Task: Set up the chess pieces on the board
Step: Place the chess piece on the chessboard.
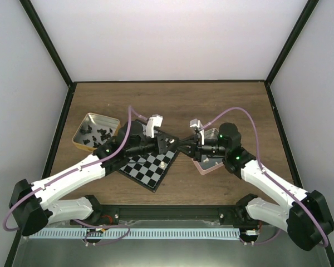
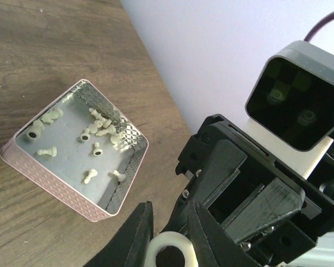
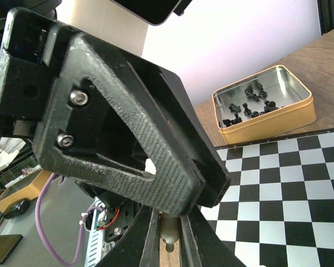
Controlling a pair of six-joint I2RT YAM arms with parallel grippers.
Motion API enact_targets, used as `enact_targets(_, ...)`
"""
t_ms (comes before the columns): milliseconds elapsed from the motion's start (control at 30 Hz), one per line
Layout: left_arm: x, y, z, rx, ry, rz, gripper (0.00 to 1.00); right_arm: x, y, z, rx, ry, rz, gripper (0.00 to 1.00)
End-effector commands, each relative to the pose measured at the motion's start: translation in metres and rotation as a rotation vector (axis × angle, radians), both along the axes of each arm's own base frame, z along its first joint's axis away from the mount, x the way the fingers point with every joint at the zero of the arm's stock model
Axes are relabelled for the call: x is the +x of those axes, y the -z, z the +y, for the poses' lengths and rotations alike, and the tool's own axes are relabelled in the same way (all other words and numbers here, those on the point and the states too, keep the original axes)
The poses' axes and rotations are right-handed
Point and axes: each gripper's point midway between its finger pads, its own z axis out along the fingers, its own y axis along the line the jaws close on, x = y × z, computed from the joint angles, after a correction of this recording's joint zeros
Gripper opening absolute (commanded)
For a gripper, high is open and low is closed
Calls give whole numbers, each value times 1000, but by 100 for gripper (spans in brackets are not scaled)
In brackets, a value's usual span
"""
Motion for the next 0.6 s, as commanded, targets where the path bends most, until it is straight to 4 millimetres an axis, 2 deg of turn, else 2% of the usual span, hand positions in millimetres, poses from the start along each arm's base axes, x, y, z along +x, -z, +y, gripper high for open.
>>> enact_targets(0, -2, -9, -3, -27, 22, -15, 13, 4, -15, 1, 25, 29, -20, 6)
enact_targets(67, -1, -10, -2, -29, 13, -17, 6, 3, -18, 0, 32, 32, 5, 18)
enact_targets(133, 0, -12, -1, -38, 2, -22, 4, 2, -23, -2, 53, 43, 30, 40)
enact_targets(200, 1, -18, 0, -57, -9, -28, 4, 3, -32, -7, 103, 89, 78, 55)
enact_targets(233, 2, -22, 1, -71, -17, -31, 4, 5, -38, -9, 140, 112, 107, 60)
enact_targets(367, 7, -42, 2, -153, -55, -37, 4, 5, -55, -18, 298, 150, 231, 63)
enact_targets(467, 11, -50, 2, -218, -91, 4, 4, 10, -62, -23, 399, 171, 354, 62)
enact_targets(567, 17, -51, 5, -269, -142, 54, 4, 11, -67, -22, 456, 158, 402, 59)
